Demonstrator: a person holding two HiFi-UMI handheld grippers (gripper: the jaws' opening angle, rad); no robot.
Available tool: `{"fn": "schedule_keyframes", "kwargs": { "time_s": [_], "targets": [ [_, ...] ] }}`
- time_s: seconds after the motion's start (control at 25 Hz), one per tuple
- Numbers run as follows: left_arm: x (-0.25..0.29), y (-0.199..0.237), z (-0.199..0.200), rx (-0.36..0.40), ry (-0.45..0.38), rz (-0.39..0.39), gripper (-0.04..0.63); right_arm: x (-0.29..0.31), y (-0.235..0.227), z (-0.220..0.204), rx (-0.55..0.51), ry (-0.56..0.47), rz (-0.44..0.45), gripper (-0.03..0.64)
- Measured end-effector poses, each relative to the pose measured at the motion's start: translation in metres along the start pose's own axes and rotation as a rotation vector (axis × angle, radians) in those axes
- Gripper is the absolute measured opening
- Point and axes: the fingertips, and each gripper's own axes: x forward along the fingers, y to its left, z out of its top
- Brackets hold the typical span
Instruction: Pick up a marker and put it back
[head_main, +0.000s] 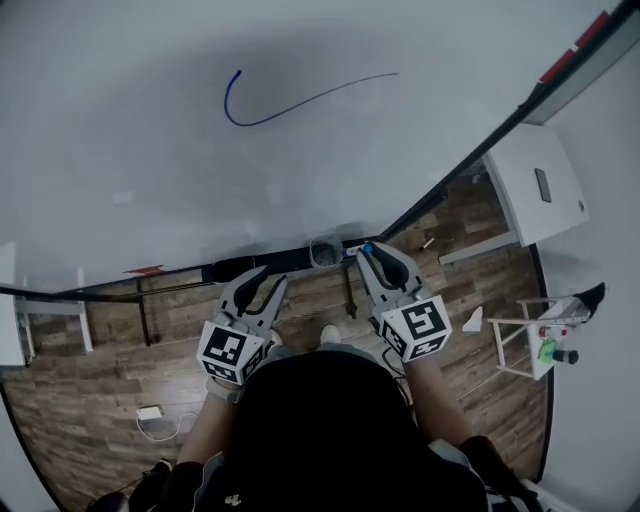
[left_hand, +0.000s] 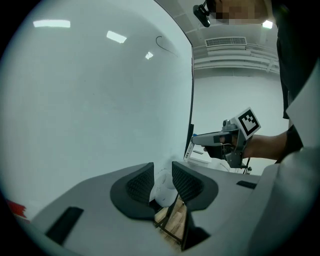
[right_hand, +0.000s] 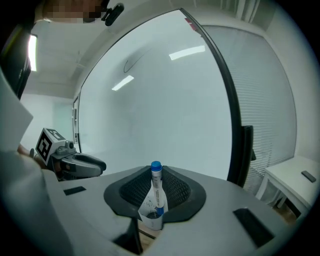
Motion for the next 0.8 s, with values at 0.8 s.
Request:
{"fn": "schedule_keyframes", "kwargs": {
  "time_s": [0.8],
  "targets": [
    [-0.100,0.021,-0.039,-0.151,-0.014,0.409,0.126,0.087,0.051,-0.056,-0.176,0.168,0.310,0.094]
  ]
}}
